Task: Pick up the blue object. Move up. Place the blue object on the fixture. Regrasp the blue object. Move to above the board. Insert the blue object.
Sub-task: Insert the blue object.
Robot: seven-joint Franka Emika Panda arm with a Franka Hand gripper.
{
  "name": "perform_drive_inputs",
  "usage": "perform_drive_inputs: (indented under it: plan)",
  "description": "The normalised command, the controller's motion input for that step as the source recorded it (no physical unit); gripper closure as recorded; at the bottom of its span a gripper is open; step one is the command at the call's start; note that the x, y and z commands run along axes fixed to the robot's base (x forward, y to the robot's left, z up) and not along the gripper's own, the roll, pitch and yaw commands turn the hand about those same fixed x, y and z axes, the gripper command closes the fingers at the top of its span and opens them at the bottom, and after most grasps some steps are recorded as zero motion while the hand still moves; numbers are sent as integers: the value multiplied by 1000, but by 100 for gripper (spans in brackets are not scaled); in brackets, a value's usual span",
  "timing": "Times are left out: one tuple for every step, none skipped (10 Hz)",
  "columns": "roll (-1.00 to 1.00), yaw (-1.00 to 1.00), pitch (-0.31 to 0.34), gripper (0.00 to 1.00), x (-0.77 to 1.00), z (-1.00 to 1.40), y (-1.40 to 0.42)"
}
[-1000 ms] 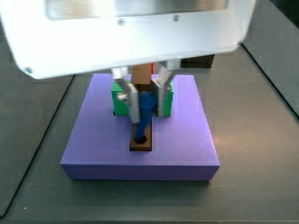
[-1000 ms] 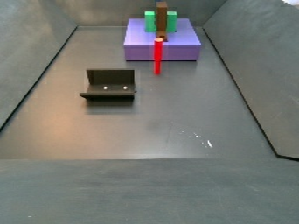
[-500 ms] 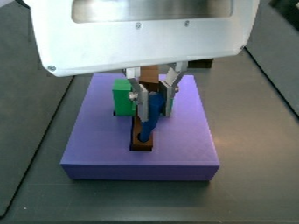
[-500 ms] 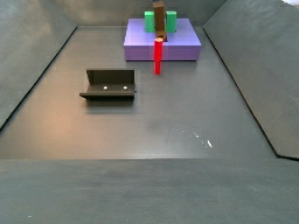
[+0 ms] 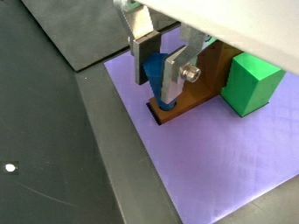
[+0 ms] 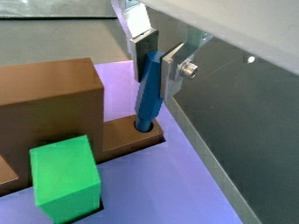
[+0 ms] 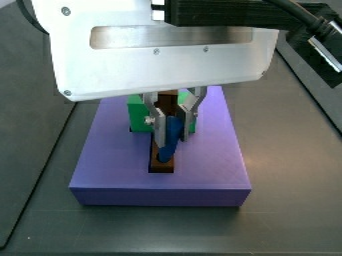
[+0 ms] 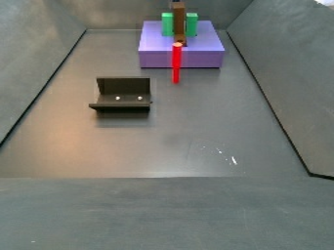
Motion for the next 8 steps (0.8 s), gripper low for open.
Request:
perform_drive_inputs:
  plan:
    - [-343, 0, 0, 100, -151, -163, 249]
    - [-364, 0, 0, 100, 0, -246, 460]
    - [-174, 0, -26, 100, 0, -311, 171]
    - [-94, 0, -27, 100, -17, -403, 0]
    - [-46, 91, -57, 100, -100, -334, -263]
    - [31, 137, -121, 100, -174, -191, -277]
    - [51, 100, -79, 100, -129, -94, -106]
    - [0, 0, 0, 100, 0, 0, 0]
